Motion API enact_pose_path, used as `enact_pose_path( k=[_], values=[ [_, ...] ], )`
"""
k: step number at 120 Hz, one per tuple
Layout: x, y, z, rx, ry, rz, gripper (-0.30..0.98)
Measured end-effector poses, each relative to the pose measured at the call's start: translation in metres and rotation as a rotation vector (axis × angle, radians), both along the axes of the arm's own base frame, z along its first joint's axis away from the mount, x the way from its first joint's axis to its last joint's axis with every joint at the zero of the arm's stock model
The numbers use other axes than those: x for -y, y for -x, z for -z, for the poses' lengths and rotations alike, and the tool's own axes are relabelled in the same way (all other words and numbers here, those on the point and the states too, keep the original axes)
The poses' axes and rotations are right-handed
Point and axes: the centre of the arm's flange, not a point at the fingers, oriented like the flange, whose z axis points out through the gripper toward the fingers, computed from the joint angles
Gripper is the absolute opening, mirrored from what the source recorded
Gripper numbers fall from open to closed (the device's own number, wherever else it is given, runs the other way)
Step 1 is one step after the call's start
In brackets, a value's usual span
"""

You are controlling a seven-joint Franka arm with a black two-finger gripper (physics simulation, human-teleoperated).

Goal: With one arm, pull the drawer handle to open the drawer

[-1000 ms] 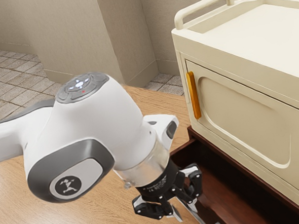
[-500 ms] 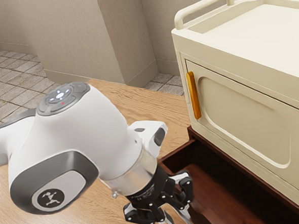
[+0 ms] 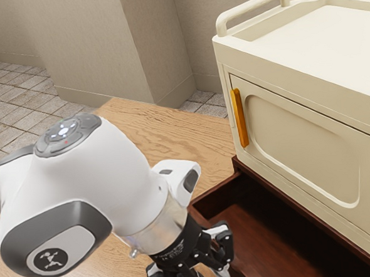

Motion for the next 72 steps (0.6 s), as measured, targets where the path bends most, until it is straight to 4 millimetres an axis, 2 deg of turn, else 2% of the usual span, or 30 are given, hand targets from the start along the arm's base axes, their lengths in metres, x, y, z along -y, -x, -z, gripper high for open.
enact_pose_path(
  k=[72],
  values=[
    [-0.020,0.033,0.004,0.016,0.011,-0.006,0.12]
  ],
)
